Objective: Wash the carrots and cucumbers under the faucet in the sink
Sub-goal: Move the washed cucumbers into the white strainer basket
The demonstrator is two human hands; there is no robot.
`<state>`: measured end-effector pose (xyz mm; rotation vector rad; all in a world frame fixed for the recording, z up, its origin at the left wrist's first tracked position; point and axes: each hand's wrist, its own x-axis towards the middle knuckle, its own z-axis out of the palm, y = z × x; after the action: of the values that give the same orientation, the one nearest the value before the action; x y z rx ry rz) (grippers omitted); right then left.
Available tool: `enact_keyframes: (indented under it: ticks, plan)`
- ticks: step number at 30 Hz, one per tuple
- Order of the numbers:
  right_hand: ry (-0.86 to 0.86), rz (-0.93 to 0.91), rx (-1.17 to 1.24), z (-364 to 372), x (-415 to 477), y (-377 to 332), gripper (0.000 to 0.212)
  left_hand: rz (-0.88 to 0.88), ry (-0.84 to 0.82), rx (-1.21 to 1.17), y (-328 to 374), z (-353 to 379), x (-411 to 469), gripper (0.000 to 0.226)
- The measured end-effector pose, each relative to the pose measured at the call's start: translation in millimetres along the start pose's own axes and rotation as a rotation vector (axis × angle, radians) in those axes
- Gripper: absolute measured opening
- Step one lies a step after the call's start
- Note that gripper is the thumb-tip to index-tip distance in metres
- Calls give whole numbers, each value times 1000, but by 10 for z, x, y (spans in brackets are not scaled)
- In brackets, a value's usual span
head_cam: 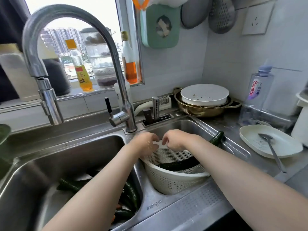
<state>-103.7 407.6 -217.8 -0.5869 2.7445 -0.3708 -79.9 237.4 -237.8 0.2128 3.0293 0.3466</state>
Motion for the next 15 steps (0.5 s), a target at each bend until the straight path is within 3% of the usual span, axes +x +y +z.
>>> enact_keyframes:
  ticks: [3,6,11,15]
  plan:
    - [144,-75,79,-135,-5,-428,35,-17,286,-144,-177,-196,-213,14]
    - [186,-172,186,-185,-62,-992,28,-89,392,-217,-472,-392,-573,6]
    - [58,-262,149,164,-15,-1877,28,-297,164,-116,-1144,-397,-1165,18]
    - [-204,-196,-151,793,231,-2124,26,-383,-120,-27,-1592,-103,-1453,43]
